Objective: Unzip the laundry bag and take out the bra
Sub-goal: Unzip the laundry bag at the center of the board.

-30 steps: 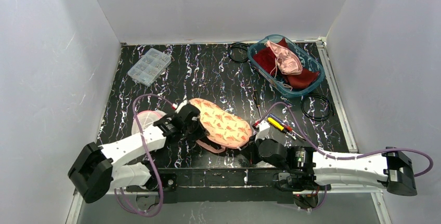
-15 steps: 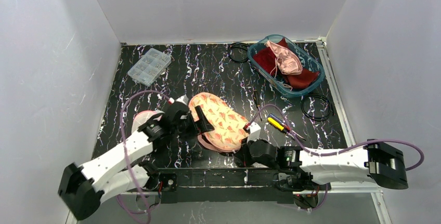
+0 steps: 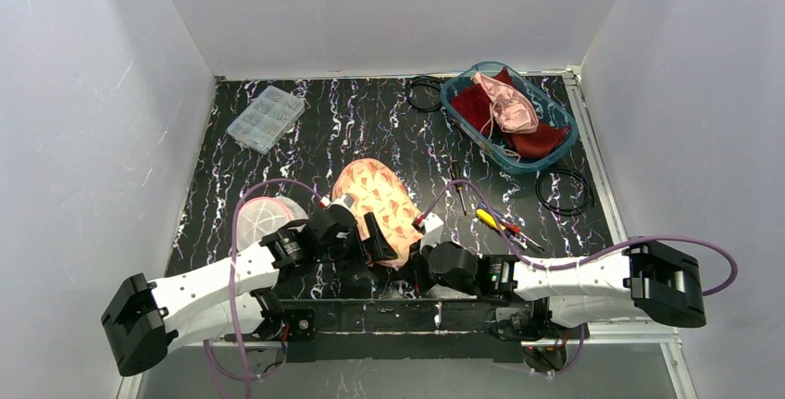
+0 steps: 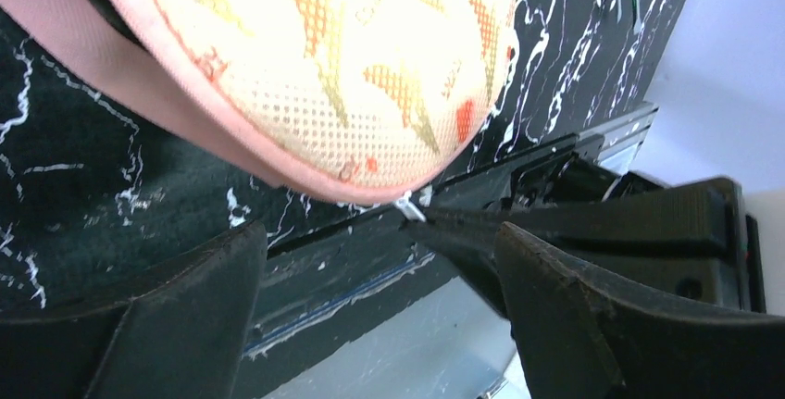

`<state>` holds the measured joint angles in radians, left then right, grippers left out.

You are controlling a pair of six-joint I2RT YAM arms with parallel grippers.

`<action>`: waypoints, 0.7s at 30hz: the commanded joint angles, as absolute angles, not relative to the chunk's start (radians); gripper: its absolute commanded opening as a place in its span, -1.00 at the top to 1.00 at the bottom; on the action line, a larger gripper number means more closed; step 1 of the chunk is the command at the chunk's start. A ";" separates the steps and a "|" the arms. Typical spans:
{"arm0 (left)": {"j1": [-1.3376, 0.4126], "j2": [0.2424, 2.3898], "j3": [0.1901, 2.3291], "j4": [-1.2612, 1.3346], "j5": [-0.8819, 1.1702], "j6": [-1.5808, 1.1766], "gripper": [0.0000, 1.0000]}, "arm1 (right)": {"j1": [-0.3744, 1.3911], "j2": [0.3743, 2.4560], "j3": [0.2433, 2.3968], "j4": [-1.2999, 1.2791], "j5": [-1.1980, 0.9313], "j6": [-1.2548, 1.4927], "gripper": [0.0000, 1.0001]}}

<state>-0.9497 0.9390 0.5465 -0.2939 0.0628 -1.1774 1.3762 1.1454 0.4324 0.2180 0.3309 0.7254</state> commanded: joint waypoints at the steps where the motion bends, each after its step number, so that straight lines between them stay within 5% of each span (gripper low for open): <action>1: -0.954 1.002 0.522 -0.180 0.013 -1.236 -0.79 | 1.382 1.140 0.467 0.278 0.327 0.712 0.97; 9: -0.950 1.112 0.569 -0.221 -0.106 -1.223 -0.44 | 1.382 1.126 0.454 0.278 0.330 0.722 0.97; 18: -0.934 1.115 0.569 -0.235 -0.139 -1.189 1.00 | 1.383 1.118 0.458 0.243 0.335 0.719 0.97; 21: -0.928 1.105 0.563 -0.250 -0.151 -1.188 1.00 | 1.383 1.103 0.460 0.201 0.349 0.718 0.97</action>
<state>-0.9386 1.1221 0.5526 -0.2092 -0.0925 -1.2057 1.3766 1.1431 0.4324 0.2173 0.3305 0.7269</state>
